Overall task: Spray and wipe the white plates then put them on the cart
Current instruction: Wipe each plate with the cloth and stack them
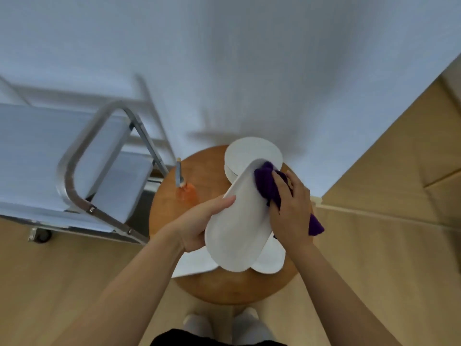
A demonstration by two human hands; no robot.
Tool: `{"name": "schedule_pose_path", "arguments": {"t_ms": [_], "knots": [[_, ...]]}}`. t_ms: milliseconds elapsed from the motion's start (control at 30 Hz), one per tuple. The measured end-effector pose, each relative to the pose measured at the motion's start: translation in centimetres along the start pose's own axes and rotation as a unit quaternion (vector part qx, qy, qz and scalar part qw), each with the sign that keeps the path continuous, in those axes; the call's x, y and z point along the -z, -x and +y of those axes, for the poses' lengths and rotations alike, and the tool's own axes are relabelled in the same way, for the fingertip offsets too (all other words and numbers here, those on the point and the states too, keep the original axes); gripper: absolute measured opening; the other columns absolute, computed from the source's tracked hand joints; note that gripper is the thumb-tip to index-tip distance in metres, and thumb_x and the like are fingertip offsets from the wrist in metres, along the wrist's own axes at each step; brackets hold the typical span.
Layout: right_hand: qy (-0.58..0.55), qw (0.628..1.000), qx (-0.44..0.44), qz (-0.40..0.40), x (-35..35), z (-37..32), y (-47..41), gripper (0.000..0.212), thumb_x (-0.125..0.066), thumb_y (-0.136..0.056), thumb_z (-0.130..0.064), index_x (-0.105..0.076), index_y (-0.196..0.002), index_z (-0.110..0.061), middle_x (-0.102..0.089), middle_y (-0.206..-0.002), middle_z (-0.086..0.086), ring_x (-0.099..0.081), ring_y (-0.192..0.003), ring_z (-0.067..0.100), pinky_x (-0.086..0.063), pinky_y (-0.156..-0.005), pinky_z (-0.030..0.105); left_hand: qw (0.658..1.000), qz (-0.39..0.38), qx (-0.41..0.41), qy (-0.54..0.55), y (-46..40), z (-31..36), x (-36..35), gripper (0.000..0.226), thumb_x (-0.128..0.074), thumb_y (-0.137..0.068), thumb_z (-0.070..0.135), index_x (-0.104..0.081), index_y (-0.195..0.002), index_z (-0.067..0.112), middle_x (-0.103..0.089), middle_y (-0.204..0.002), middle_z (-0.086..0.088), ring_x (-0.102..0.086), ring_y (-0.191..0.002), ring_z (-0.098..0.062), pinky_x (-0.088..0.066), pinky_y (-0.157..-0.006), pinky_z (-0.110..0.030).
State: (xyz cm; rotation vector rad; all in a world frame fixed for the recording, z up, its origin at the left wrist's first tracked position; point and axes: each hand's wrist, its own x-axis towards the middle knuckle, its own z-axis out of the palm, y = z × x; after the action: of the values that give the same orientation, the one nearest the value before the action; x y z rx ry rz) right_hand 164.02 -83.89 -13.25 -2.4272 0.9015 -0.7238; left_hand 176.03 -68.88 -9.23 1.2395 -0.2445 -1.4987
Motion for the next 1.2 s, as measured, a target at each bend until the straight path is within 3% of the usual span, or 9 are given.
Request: {"name": "schedule_pose_path", "arguments": {"t_ms": [100, 200, 300, 467, 600, 733, 967, 1100, 1200], "knots": [[-0.032, 0.998, -0.051, 0.009, -1.5, 2.6, 0.2, 0.047, -0.058, -0.083, 0.003, -0.056, -0.129, -0.008, -0.053, -0.127, 0.016, -0.05, -0.113, 0.035, -0.04, -0.095, 0.043, 0.999, 0.011, 0.032, 0.014, -3.0, -2.7, -0.3, 0.044, -0.063, -0.079, 0.038, -0.057, -0.119, 0.022, -0.073, -0.098, -0.003, -0.071, -0.088, -0.02, -0.056, -0.069, -0.031], [-0.13, 0.981, -0.135, 0.043, -2.3, 5.2, 1.2, 0.046, -0.058, -0.086, -0.001, -0.052, -0.131, -0.011, -0.053, -0.12, 0.01, -0.05, -0.109, 0.025, -0.044, -0.093, 0.034, 0.99, 0.138, 0.035, 0.003, -6.9, -6.5, -0.4, 0.032, -0.063, -0.085, 0.029, -0.059, -0.115, 0.021, -0.069, -0.108, -0.009, -0.066, -0.097, -0.027, -0.057, -0.075, -0.041], [-0.164, 0.961, -0.218, 0.046, -3.0, 7.1, 3.3, 0.048, -0.058, -0.086, -0.005, -0.05, -0.131, -0.017, -0.052, -0.119, 0.005, -0.051, -0.109, 0.021, -0.047, -0.092, 0.032, 0.976, 0.212, 0.046, 0.003, -9.8, -10.2, -0.2, 0.026, -0.058, -0.093, 0.028, -0.06, -0.118, 0.02, -0.067, -0.111, -0.008, -0.064, -0.103, -0.029, -0.055, -0.089, -0.047], [-0.168, 0.94, -0.297, 0.004, -3.3, 9.6, 5.5, 0.046, -0.057, -0.088, -0.003, -0.05, -0.131, -0.019, -0.05, -0.116, -0.002, -0.051, -0.11, 0.019, -0.047, -0.096, 0.039, 0.965, 0.252, 0.07, -0.02, -13.0, -13.6, 0.0, 0.021, -0.059, -0.092, 0.034, -0.065, -0.107, 0.02, -0.07, -0.105, -0.003, -0.067, -0.097, -0.026, -0.056, -0.086, -0.044], [-0.162, 0.936, -0.312, -0.007, -3.6, 10.9, 5.9, 0.045, -0.057, -0.089, -0.004, -0.05, -0.131, -0.019, -0.05, -0.115, -0.005, -0.052, -0.109, 0.016, -0.048, -0.095, 0.039, 0.955, 0.286, 0.067, -0.039, -15.6, -15.9, 0.0, 0.016, -0.061, -0.092, 0.033, -0.065, -0.104, 0.022, -0.069, -0.106, -0.002, -0.065, -0.097, -0.023, -0.057, -0.085, -0.041], [-0.151, 0.942, -0.3, -0.017, -4.1, 11.6, 6.1, 0.047, -0.058, -0.088, -0.003, -0.049, -0.132, -0.016, -0.053, -0.119, 0.002, -0.052, -0.11, 0.019, -0.049, -0.092, 0.034, 0.933, 0.337, 0.075, -0.099, -17.4, -17.7, 0.7, 0.025, -0.063, -0.09, 0.036, -0.053, -0.109, 0.023, -0.062, -0.101, 0.005, -0.062, -0.088, -0.015, -0.052, -0.065, -0.022], [-0.151, 0.937, -0.314, -0.033, -4.4, 12.4, 7.3, 0.048, -0.059, -0.088, -0.002, -0.049, -0.132, -0.018, -0.05, -0.115, -0.004, -0.053, -0.108, 0.016, -0.051, -0.091, 0.038, 0.883, 0.407, 0.082, -0.22, -20.1, -19.4, 1.6, 0.016, -0.054, -0.095, 0.035, -0.053, -0.091, 0.019, -0.059, -0.09, 0.0, -0.057, -0.078, -0.012, -0.04, -0.059, -0.019], [-0.151, 0.936, -0.314, -0.048, -4.5, 12.8, 7.9, 0.048, -0.059, -0.087, -0.002, -0.05, -0.132, -0.019, -0.052, -0.115, -0.001, -0.054, -0.106, 0.017, -0.052, -0.09, 0.038, 0.815, 0.43, 0.099, -0.377, -20.7, -19.3, 1.8, 0.023, -0.047, -0.098, 0.026, -0.061, -0.108, 0.011, -0.058, -0.107, -0.01, -0.056, -0.091, -0.02, -0.048, -0.079, -0.029], [-0.142, 0.937, -0.312, -0.062, -4.6, 13.0, 8.1, 0.049, -0.061, -0.087, -0.003, -0.049, -0.132, -0.019, -0.053, -0.117, 0.001, -0.053, -0.108, 0.018, -0.053, -0.089, 0.037, 0.799, 0.426, 0.108, -0.41, -21.2, -18.9, 1.9, 0.028, -0.046, -0.098, 0.016, -0.055, -0.124, 0.01, -0.053, -0.121, -0.011, -0.055, -0.105, -0.025, -0.047, -0.09, -0.035]]}}
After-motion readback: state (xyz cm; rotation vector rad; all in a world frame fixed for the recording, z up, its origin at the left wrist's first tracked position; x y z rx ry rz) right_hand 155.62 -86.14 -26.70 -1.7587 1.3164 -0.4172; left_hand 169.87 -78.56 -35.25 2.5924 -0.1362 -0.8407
